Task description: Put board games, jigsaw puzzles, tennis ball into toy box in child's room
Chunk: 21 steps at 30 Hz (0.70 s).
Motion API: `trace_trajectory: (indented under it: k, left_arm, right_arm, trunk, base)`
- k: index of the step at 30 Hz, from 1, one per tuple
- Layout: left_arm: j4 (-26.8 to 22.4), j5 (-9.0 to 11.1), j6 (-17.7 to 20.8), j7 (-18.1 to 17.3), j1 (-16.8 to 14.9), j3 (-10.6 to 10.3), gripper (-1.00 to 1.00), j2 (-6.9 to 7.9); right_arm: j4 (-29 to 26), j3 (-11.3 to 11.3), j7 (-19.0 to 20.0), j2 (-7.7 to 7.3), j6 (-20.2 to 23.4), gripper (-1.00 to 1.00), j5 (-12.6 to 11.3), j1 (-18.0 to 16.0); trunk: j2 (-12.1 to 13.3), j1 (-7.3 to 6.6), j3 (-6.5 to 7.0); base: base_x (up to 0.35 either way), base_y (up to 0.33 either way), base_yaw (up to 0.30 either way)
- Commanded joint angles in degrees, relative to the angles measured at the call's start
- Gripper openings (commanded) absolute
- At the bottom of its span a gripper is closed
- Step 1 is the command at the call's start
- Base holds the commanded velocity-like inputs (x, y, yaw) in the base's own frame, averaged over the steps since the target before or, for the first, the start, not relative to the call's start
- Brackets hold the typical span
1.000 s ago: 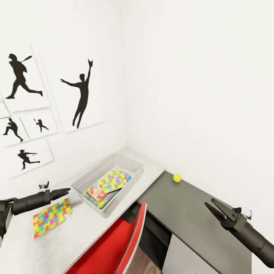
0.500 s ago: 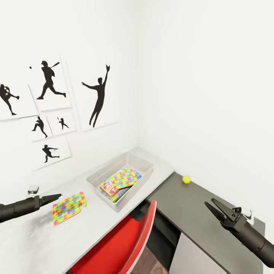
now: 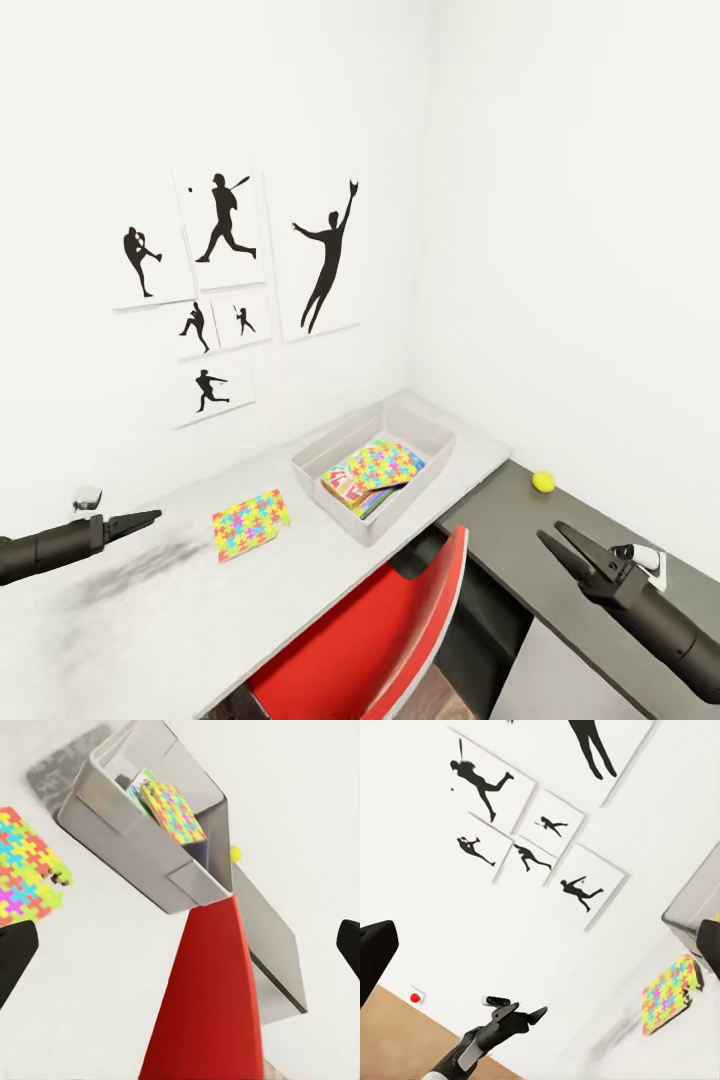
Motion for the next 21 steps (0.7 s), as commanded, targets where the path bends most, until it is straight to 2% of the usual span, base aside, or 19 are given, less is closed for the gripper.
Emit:
trace_trajectory:
  k: [1, 13, 21]
  left_arm:
    - [-0.01, -0.6, 0.61, -0.45, -0.09, 0.23, 1.0, -0.05]
    - [-0.01, -0.6, 0.44, -0.45, -0.07, 0.2, 1.0, -0.15]
    - [-0.01, -0.6, 0.44, -0.45, -0.07, 0.19, 1.0, -0.45]
  right_arm:
    - [-0.01, -0.05, 0.09, 0.01, 0.27, 1.0, -0.08, -0.04]
    - [-0.1, -0.02, 0.04, 0.09, 0.2, 1.0, -0.05, -0.04]
    - [-0.17, -0.03, -0.07, 0.1, 0.2, 1.0, -0.05, -0.04]
  trunk:
    - [-0.14, 0.02, -0.1]
    - [-0.14, 0.02, -0.06]
    - [-0.14, 0.02, -0.06]
  base:
    - [-0.185, 0.103, 0.194]
    - [-0.025, -0.059, 0.032]
    - [0.0, -0.007, 0.235]
